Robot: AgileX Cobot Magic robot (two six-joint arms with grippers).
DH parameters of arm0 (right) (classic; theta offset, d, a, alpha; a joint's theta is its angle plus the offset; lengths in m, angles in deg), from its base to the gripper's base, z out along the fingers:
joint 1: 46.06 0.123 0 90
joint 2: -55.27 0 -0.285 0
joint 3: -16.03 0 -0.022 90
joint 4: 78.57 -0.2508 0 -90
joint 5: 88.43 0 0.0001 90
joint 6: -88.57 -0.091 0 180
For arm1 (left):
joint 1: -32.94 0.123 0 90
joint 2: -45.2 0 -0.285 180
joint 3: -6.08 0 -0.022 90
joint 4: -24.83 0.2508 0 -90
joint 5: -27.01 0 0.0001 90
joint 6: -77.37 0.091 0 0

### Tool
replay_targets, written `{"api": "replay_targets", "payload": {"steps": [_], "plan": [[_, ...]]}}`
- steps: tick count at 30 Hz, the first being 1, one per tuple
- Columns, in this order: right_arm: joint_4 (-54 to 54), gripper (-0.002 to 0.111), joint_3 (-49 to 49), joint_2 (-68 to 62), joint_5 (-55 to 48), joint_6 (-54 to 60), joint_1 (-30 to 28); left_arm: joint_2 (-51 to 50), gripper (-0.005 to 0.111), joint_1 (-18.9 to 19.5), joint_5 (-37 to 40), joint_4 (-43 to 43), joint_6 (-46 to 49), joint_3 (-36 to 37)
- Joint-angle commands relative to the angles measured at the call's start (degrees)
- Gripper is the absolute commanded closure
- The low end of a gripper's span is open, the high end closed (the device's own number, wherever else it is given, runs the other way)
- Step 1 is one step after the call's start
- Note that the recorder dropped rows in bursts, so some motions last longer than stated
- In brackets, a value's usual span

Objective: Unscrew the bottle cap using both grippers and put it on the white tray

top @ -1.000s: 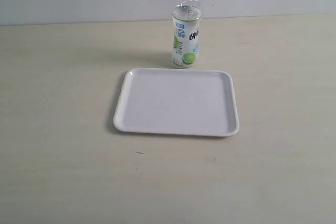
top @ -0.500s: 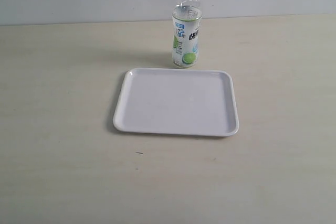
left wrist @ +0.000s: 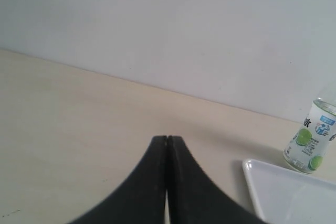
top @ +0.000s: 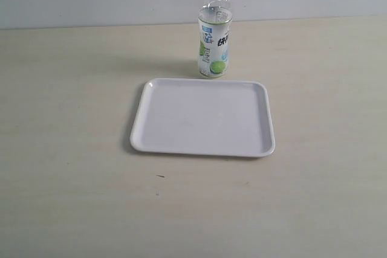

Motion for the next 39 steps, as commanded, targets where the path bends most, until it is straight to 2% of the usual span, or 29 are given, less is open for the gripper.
{"api": "replay_targets", "payload": {"steps": [1,10,19,21,25,30,34,36,39], "plan": [[0.0,0.108,-0.3,0.4,0.1,0.0,-0.2,0.4,0.107,-0.3,-2.0,-0.1,-0.2,-0.1],[0.0,0.108,-0.3,0.4,0.1,0.0,-0.2,0.4,0.107,-0.3,-0.3,-0.5,-0.2,-0.1],[0.0,0.108,-0.3,0.4,0.1,0.0,-0.2,0.4,0.107,-0.3,-3.5,-1.8,-0.6,-0.1],[0.0,0.108,-0.3,0.4,0.1,0.0,-0.2,0.4,0.107,-0.3,-5.2,-1.8,-0.6,-0.1],[0.0,0.108,-0.3,0.4,0.1,0.0,-0.2,0.4,0.107,-0.3,-16.4,-1.8,-0.7,-0.1],[0.0,0.108,-0.3,0.4,0.1,0.0,-0.2,-8.9,0.107,-0.3,-23.4,1.4,-3.7,-0.1],[0.0,0.108,-0.3,0.4,0.1,0.0,-0.2,-21.1,0.107,-0.3,-33.4,7.3,-8.8,-0.1],[0.0,0.108,-0.3,0.4,0.1,0.0,-0.2,-27.5,0.107,-0.3,-35.9,12.1,-12.9,-3.2],[0.0,0.108,-0.3,0.4,0.1,0.0,-0.2,-38.0,0.107,-0.3,-34.3,22.6,-19.5,-11.3]]}}
